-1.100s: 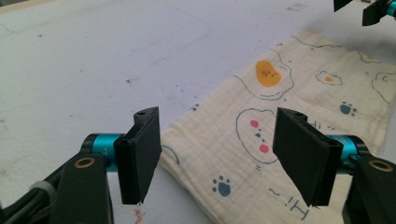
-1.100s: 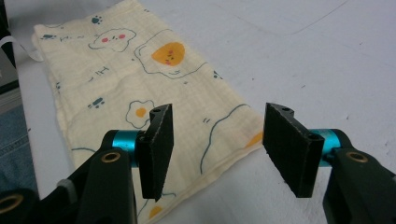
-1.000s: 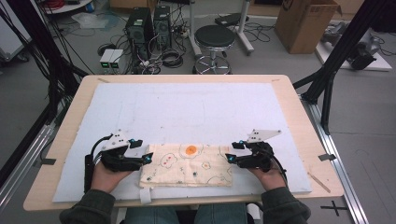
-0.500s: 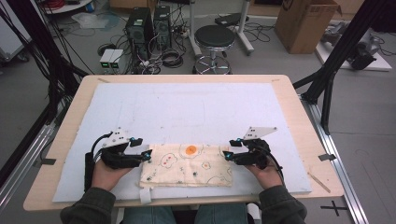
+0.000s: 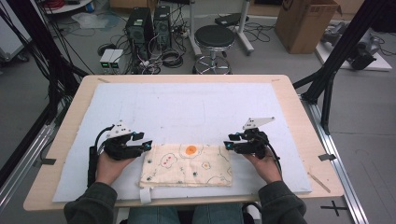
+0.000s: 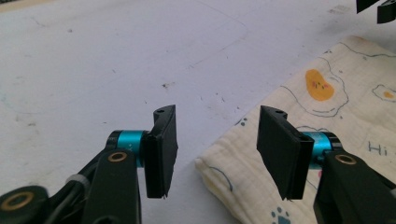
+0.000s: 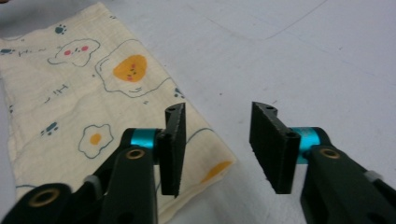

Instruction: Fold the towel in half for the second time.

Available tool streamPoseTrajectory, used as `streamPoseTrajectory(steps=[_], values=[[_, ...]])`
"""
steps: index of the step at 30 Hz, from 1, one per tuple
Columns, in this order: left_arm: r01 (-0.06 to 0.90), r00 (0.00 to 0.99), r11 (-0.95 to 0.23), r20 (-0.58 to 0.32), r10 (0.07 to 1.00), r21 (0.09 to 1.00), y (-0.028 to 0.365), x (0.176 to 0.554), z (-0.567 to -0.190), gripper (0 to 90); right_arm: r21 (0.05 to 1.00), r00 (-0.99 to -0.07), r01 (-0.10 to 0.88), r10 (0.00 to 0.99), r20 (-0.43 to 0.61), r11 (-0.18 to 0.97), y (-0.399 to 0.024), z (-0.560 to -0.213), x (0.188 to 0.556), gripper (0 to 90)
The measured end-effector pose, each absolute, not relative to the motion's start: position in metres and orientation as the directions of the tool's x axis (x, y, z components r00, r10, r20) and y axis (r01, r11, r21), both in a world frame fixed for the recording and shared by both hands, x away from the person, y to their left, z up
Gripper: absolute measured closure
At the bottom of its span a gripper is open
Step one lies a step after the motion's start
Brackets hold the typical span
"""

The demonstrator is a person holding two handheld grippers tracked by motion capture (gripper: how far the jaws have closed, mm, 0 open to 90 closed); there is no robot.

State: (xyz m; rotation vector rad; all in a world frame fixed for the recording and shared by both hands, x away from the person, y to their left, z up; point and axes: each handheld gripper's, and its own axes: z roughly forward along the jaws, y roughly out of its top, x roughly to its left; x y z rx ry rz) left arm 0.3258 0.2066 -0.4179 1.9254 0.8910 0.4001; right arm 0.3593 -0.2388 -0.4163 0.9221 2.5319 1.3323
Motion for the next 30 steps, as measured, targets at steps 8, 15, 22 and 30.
streamPoseTrajectory(steps=[8, 15, 22, 30], values=[[0.478, 0.679, -0.292, -0.138, 0.721, 0.829, 0.208, 0.34, -0.429, 52.2, 0.746, -0.777, 0.533, 0.579, 0.247, 0.398, -0.245, -0.429, 0.381, 64.2], [0.529, 0.676, -0.319, -0.164, 0.718, 0.786, 0.205, 0.348, -0.438, 53.1, 0.693, -0.791, 0.553, 0.553, 0.261, 0.464, -0.235, -0.438, 0.383, 64.2], [0.547, 0.689, -0.343, -0.179, 0.702, 0.763, 0.201, 0.348, -0.442, 57.9, 0.681, -0.797, 0.545, 0.554, 0.239, 0.49, -0.23, -0.44, 0.379, 65.5], [0.534, 0.708, -0.379, -0.155, 0.689, 0.755, 0.198, 0.345, -0.443, 73.5, 0.688, -0.796, 0.534, 0.566, 0.214, 0.491, -0.228, -0.441, 0.374, 74.8]])
